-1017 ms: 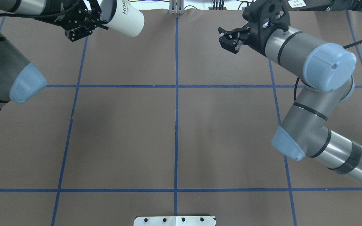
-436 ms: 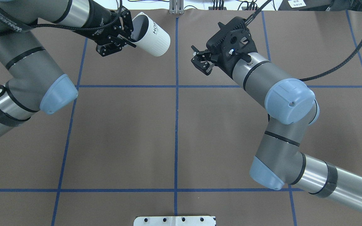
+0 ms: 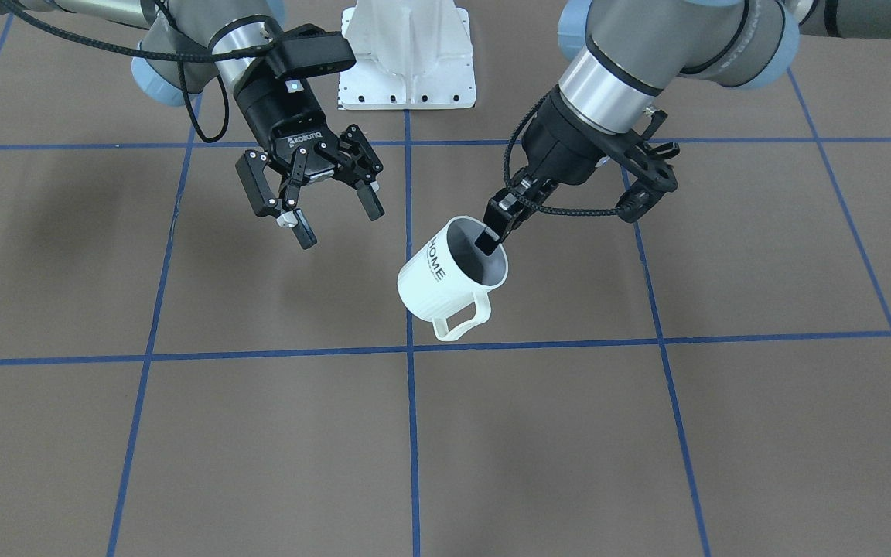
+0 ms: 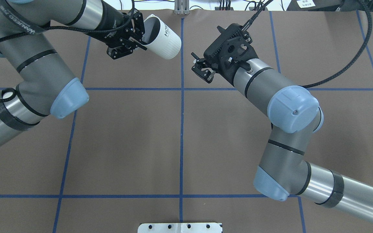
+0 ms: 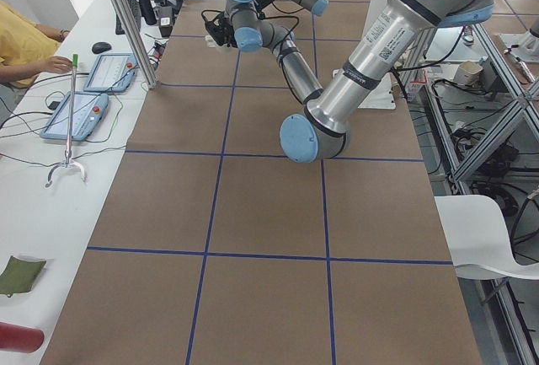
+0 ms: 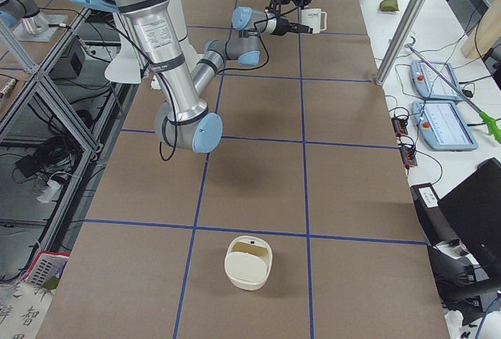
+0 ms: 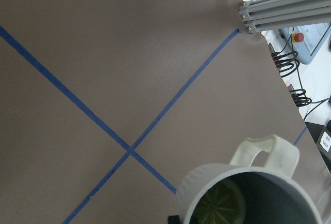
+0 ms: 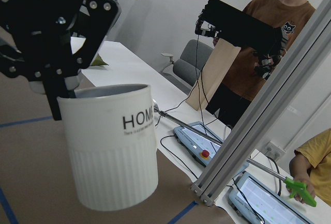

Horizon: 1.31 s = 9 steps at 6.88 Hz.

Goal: Left arm hands cup to right arm to dump lemon

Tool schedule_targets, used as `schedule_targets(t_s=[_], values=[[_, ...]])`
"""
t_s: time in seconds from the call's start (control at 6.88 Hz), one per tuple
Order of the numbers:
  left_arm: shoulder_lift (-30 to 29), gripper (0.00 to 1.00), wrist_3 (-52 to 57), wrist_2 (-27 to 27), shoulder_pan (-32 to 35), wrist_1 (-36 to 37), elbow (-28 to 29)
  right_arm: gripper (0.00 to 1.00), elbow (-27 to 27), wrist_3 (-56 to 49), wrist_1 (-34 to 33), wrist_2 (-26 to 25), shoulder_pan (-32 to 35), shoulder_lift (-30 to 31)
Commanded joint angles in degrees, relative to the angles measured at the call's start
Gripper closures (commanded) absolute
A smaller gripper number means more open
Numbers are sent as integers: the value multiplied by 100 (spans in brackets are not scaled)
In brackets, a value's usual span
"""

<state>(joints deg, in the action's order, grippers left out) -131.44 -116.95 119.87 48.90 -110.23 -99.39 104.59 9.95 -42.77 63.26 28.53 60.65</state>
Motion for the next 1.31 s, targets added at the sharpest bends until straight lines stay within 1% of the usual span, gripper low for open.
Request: schedule_targets(t_s=[0.0,0.44,0.73,1.16], values=[[-92,100,-108,-8,-55,1,7,2,0,-142,14,-533,-339,-62],[-163,100,-126,-8,-231,-7,-115,2,0,-151,14,-761,-497,-53],[-172,100,-126,-8,-327,-7,-133,2,0,-300,14,-806,-551,-45],[-172,100,-126,-8,-495,-7,-370,2,-9,-353,14,-850,-559,-36]])
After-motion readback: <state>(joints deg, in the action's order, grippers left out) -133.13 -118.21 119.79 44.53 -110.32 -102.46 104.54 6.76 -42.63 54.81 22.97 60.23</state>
